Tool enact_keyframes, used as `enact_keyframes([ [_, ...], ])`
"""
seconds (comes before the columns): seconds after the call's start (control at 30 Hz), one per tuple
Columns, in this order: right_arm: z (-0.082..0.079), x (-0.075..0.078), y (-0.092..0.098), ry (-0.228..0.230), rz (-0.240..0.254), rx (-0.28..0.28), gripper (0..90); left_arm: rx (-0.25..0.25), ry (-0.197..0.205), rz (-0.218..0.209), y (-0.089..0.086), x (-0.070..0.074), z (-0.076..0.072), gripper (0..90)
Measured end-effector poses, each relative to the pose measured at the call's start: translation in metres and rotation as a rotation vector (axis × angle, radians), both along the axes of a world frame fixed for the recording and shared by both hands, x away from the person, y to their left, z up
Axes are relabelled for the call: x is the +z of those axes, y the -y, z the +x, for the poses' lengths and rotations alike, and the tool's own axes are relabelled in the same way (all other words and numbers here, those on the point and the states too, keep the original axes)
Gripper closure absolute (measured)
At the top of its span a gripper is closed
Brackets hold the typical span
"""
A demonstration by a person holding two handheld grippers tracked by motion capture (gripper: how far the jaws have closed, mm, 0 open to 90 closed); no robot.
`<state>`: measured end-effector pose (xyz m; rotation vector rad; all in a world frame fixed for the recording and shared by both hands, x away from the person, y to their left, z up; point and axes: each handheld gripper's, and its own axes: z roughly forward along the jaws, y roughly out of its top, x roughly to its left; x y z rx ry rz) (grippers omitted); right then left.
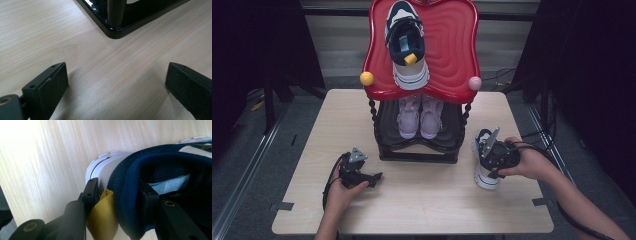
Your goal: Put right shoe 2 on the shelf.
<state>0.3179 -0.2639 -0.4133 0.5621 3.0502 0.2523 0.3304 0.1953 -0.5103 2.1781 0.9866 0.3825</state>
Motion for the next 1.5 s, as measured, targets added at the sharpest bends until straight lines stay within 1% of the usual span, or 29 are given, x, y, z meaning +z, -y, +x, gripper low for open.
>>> enact_keyframes([
  [0.03,0.001,-0.001,-0.001,0.013,-0.012,0.023,58.3,0.000,0.000,0.000,0.000,0.000,0.000,4.2],
  [0.07,0.000,0.000,-0.003,-0.008,-0.036,0.014,58.4,0.000,0.000,0.000,0.000,0.000,0.000,4.2],
  [0.1,0.002,-0.001,-0.004,-0.008,-0.045,0.043,58.4,0.001,0.002,0.003,0.000,0.000,0.000,4.2],
  [0.13,0.002,-0.001,-0.006,-0.019,-0.058,0.035,58.4,0.000,0.001,0.001,0.000,0.000,0.000,4.2],
  [0.2,0.003,-0.002,-0.009,-0.039,-0.086,0.054,58.8,0.000,0.002,0.003,0.000,0.000,0.000,4.1],
  [0.23,0.003,-0.002,-0.011,-0.051,-0.112,0.040,59.2,0.001,0.002,0.003,0.000,0.000,0.000,4.2],
  [0.27,0.006,-0.004,-0.011,-0.044,-0.107,0.093,59.5,0.001,0.002,0.003,0.000,0.000,0.000,4.2],
  [0.3,0.006,-0.004,-0.013,-0.058,-0.135,0.090,60.4,0.000,0.003,0.004,0.000,0.000,0.000,4.2],
  [0.33,0.006,-0.004,-0.014,-0.058,-0.135,0.084,60.8,0.000,0.003,0.004,0.000,0.000,0.000,4.2],
  [0.37,0.008,-0.004,-0.014,-0.060,-0.130,0.103,61.4,0.000,0.003,0.004,0.000,0.000,0.000,4.2],
  [0.5,0.007,-0.004,-0.014,-0.095,-0.142,0.064,63.7,0.000,0.003,0.004,0.000,0.000,0.000,4.2],
  [0.53,0.009,-0.005,-0.014,-0.091,-0.136,0.079,64.7,-0.001,0.003,0.004,0.000,0.000,0.000,4.2],
  [0.6,0.009,-0.006,-0.015,-0.116,-0.139,0.083,67.2,-0.001,0.003,0.004,0.000,0.000,0.000,4.2],
  [0.63,0.010,-0.007,-0.015,-0.121,-0.135,0.102,67.7,-0.001,0.002,0.004,0.000,0.000,0.000,4.2],
  [0.8,0.009,-0.006,-0.018,-0.131,-0.153,0.080,69.9,-0.002,0.000,0.001,0.000,0.000,0.000,4.1],
  [0.83,0.010,-0.007,-0.017,-0.125,-0.144,0.093,70.4,-0.002,0.002,0.004,0.000,0.000,0.000,4.2],
  [0.97,0.008,-0.005,-0.016,-0.140,-0.126,0.062,71.7,-0.002,0.003,0.004,0.000,0.000,0.000,4.2],
  [1.03,0.007,-0.003,-0.015,-0.144,-0.105,0.067,72.3,-0.002,0.000,0.001,0.000,0.000,0.000,4.1],
  [1.07,0.007,-0.001,-0.014,-0.140,-0.086,0.054,72.4,-0.002,0.000,0.001,0.000,0.000,0.000,4.2],
  [1.1,0.005,0.003,-0.014,-0.146,-0.095,0.030,72.5,-0.001,0.003,0.004,0.000,0.000,0.000,4.1],
  [1.13,0.007,0.004,-0.012,-0.136,-0.072,0.061,72.5,-0.002,0.001,0.001,0.000,0.000,0.000,4.2],
  [1.2,0.005,0.013,-0.011,-0.134,-0.047,0.039,72.6,-0.001,0.003,0.004,0.000,0.000,0.000,4.1],
  [1.27,0.004,0.019,-0.010,-0.129,-0.049,0.033,72.6,-0.002,0.000,0.001,0.000,0.000,0.000,4.2],
  [1.3,0.004,0.023,-0.009,-0.123,-0.039,0.053,72.7,-0.003,0.000,0.002,0.000,0.000,0.000,4.1],
  [1.37,0.001,0.033,-0.009,-0.122,-0.059,0.051,72.7,-0.002,0.002,0.005,0.000,0.000,0.000,4.1],
  [1.4,0.001,0.037,-0.008,-0.114,-0.054,0.063,72.8,-0.002,0.000,0.000,0.000,0.000,0.000,4.1],
  [1.43,-0.002,0.043,-0.008,-0.124,-0.070,0.037,72.7,-0.002,0.003,0.004,0.000,0.000,0.000,4.1],
  [1.47,-0.002,0.047,-0.008,-0.115,-0.056,0.063,72.7,0.005,-0.001,-0.009,0.000,0.000,0.000,4.1],
  [1.5,-0.004,0.055,-0.007,-0.121,-0.058,0.054,72.7,0.004,0.003,-0.003,0.000,0.000,0.000,4.1],
])
